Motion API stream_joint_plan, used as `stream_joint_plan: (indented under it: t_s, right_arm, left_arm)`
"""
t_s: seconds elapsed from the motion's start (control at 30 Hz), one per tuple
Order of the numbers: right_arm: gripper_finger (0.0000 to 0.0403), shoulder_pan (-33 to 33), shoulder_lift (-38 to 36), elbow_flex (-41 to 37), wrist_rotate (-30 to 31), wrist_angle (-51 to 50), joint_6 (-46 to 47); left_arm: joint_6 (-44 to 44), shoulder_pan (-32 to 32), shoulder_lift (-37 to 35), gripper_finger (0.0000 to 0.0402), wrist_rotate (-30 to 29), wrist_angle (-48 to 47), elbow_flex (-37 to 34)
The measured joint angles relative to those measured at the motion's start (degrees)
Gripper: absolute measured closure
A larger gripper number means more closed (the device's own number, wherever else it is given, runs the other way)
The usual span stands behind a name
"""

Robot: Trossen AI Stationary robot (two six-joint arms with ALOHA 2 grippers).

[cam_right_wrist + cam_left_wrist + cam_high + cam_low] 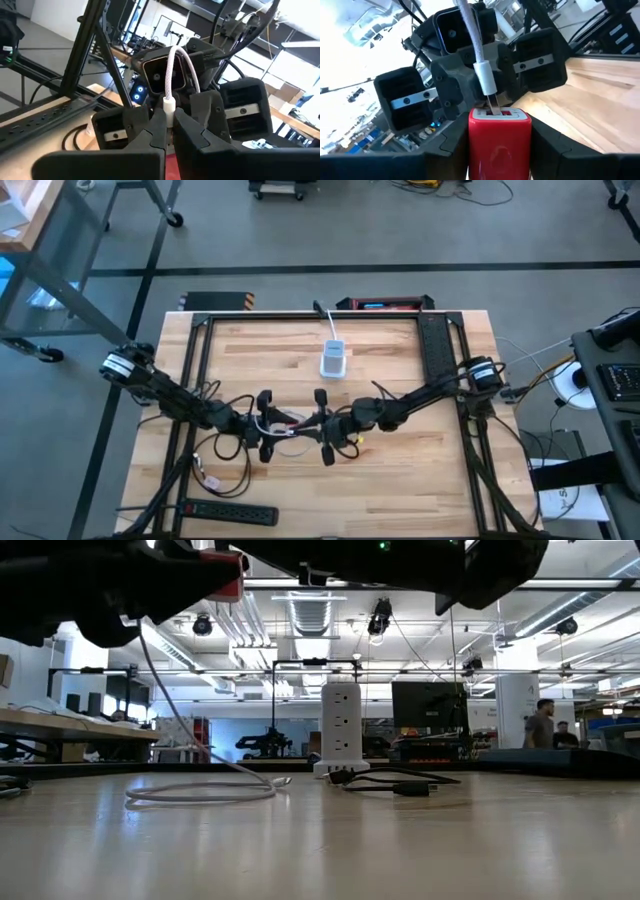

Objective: Insert USB
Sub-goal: Insert the light purple charger cable into the orange charger adapter

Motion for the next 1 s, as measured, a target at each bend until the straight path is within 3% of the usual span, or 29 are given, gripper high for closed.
stream_joint_plan:
  t_s: [0.13,0.33,0.43,0.57,0.8,0.93,1.0]
  right_arm:
    - [0.0403,0.5,-0.3,-0.1,1.3,-0.9,4.7]
    - [0.0403,-0.2,-4.5,-0.1,13.6,-8.5,13.8]
    - [0.0403,-1.3,-7.1,-0.1,17.0,-12.9,17.0]
    - [0.0403,-2.8,-11.8,0.0,16.4,-19.0,19.4]
    - [0.0403,-8.0,-17.9,0.0,16.7,-48.5,29.4]
    - [0.0403,-8.9,-15.6,0.0,15.9,-62.1,35.2]
    - [0.0403,-8.6,-13.1,-0.2,12.3,-66.5,39.0]
  left_arm:
    - [-3.1,0.0,0.0,0.0268,-0.1,-0.4,0.0]
    - [-13.0,0.1,0.0,0.0268,0.1,-2.1,0.0]
    - [-17.9,0.2,0.0,0.0266,0.2,-3.8,0.0]
    - [-20.4,0.3,-0.1,0.0268,0.0,-5.0,0.0]
    - [-21.2,-0.3,-0.5,0.0268,0.8,-5.7,0.6]
    - [-20.6,-1.0,-1.7,0.0263,6.1,-5.6,0.9]
    - [-20.6,-1.1,-2.5,0.0264,6.4,-5.7,0.9]
